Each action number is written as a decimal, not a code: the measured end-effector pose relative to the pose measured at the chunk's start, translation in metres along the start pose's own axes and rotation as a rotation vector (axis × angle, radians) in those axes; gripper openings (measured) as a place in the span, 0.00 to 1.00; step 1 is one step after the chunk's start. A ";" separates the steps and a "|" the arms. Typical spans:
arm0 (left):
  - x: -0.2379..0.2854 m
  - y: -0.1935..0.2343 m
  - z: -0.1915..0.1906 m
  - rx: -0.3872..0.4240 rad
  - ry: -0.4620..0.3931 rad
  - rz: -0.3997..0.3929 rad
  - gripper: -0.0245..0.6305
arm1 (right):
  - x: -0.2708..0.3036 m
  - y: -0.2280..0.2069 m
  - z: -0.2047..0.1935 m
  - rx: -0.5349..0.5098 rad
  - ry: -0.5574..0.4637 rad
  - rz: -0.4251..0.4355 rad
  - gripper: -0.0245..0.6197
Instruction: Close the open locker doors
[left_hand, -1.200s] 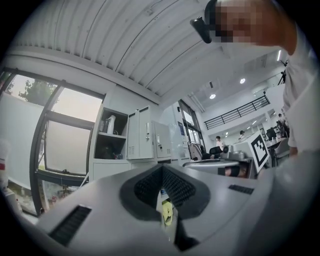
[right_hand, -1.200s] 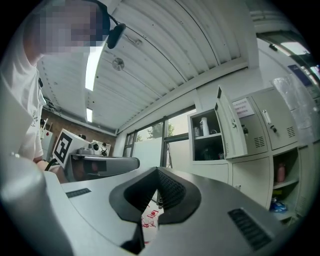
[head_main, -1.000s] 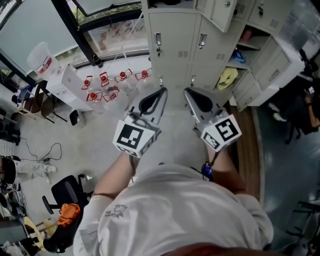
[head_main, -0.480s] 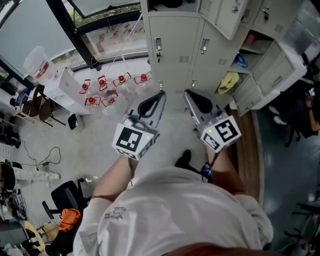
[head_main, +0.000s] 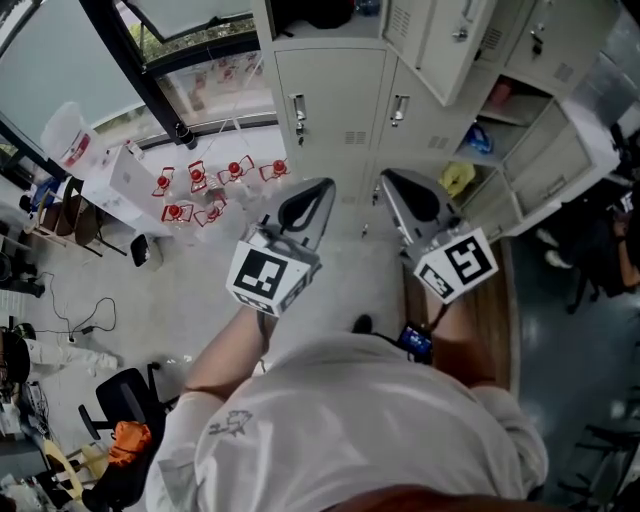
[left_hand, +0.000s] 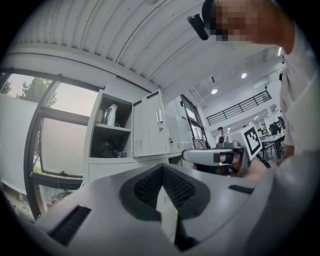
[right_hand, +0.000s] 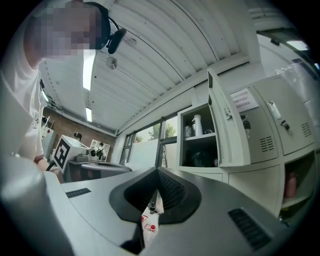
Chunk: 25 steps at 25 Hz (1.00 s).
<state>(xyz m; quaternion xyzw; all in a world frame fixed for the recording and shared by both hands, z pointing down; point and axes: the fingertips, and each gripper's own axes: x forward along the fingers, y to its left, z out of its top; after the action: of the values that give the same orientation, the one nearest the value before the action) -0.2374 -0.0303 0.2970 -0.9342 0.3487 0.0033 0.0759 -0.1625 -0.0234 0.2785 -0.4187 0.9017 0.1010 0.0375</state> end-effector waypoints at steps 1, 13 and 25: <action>0.011 -0.001 0.002 0.005 -0.009 -0.002 0.03 | -0.001 -0.011 0.005 -0.004 -0.005 0.003 0.03; 0.108 -0.009 0.017 0.038 -0.049 0.034 0.03 | -0.027 -0.138 0.055 -0.073 -0.074 0.051 0.03; 0.134 0.001 0.014 0.038 -0.031 0.060 0.03 | -0.022 -0.214 0.107 0.007 -0.109 0.091 0.13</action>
<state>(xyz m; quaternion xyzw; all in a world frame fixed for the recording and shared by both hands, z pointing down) -0.1360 -0.1156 0.2751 -0.9215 0.3752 0.0133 0.0990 0.0132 -0.1184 0.1454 -0.3708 0.9169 0.1221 0.0831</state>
